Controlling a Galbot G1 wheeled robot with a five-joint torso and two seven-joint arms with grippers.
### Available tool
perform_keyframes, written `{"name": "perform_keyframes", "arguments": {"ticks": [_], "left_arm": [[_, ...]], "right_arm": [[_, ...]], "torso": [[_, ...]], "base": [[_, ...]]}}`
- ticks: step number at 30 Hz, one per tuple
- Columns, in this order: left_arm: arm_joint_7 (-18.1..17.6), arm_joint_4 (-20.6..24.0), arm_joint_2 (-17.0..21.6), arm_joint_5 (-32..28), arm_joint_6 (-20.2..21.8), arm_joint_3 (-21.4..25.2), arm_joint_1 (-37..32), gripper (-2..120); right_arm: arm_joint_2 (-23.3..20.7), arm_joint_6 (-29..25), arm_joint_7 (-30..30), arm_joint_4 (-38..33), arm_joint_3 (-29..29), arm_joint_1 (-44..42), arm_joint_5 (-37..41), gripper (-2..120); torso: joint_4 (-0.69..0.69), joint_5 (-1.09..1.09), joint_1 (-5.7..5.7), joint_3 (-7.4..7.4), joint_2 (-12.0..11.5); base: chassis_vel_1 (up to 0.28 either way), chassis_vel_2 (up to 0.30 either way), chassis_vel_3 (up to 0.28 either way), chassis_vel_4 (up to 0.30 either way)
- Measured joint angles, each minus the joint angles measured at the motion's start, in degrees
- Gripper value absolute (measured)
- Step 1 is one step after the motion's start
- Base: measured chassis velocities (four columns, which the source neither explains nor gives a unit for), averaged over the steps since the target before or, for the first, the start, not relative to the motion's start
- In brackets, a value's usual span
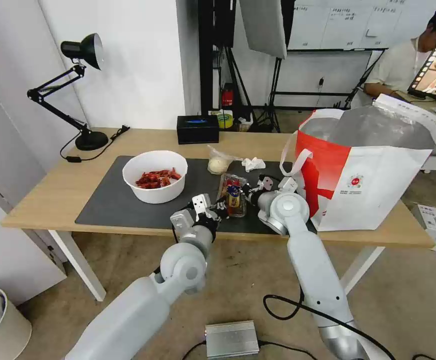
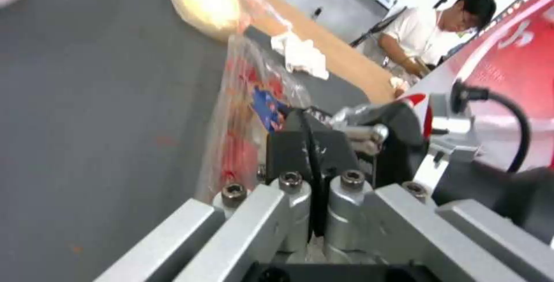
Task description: Pick up the trash from the table and place it into the takeout bag.
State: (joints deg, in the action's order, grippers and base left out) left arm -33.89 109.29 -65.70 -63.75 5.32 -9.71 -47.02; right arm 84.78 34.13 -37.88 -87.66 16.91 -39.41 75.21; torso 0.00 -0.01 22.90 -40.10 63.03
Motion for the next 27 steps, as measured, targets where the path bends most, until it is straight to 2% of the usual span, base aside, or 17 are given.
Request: {"name": "perform_keyframes", "arguments": {"ticks": [9, 19, 21, 22, 23, 24, 26, 27], "left_arm": [[1.6, 4.4, 3.2, -0.1, 0.2, 4.9, -4.4, 0], [5.6, 9.4, 6.9, 1.8, 0.8, 13.5, -12.2, 0], [7.8, 12.1, 7.6, 4.0, 1.4, 17.8, -17.3, 0], [7.8, 12.1, 7.6, 4.0, 1.4, 17.8, -17.3, 0], [9.1, 13.8, 7.4, 6.1, 1.4, 21.5, -21.8, 9], [9.8, 15.3, 7.0, 7.9, 1.4, 24.5, -25.5, 20], [10.0, 15.4, 7.0, 8.4, 1.4, 24.9, -25.9, 23], [10.4, 15.6, 7.0, 9.4, 1.4, 25.6, -26.5, 30]], "right_arm": [[0.3, 0.0, 0.1, -0.2, 0.1, -0.2, -0.5, 0], [0.4, 0.0, -0.1, -2.2, -0.2, -0.3, -1.2, 0], [0.3, 0.0, -0.1, -3.2, -0.7, -0.1, -1.2, 0], [0.3, 0.0, -0.1, -3.2, -0.7, -0.1, -1.2, 0], [0.6, 0.0, 0.3, -3.2, -1.9, 0.9, -1.3, 0], [0.8, 0.0, 1.0, -3.6, -3.0, 1.6, -1.5, 0], [0.7, 0.0, 1.1, -4.0, -3.1, 1.6, -1.7, 0], [0.5, 0.0, 1.4, -4.9, -3.3, 1.6, -2.3, 0]], "torso": [[0.00, 0.00, 0.01, -0.01, 0.0], [-0.01, 0.01, 0.03, -0.02, 0.0], [-0.01, 0.00, 0.03, -0.02, 0.0], [-0.01, 0.00, 0.03, -0.02, 0.0], [-0.02, 0.00, 0.03, -0.02, 0.0], [0.05, 0.00, 0.02, -0.01, 0.0], [0.04, 0.00, 0.02, -0.01, 0.0], [0.02, -0.01, 0.02, -0.01, 0.0]], "base": [[0.000, 0.000, 0.000, 0.000], [0.000, 0.000, 0.000, 0.000], [0.000, 0.000, 0.000, 0.000], [0.000, 0.000, 0.000, 0.000], [0.000, 0.000, 0.000, 0.000], [0.000, 0.000, 0.000, 0.000], [0.000, 0.000, 0.000, 0.000], [0.000, 0.000, 0.000, 0.000]]}}
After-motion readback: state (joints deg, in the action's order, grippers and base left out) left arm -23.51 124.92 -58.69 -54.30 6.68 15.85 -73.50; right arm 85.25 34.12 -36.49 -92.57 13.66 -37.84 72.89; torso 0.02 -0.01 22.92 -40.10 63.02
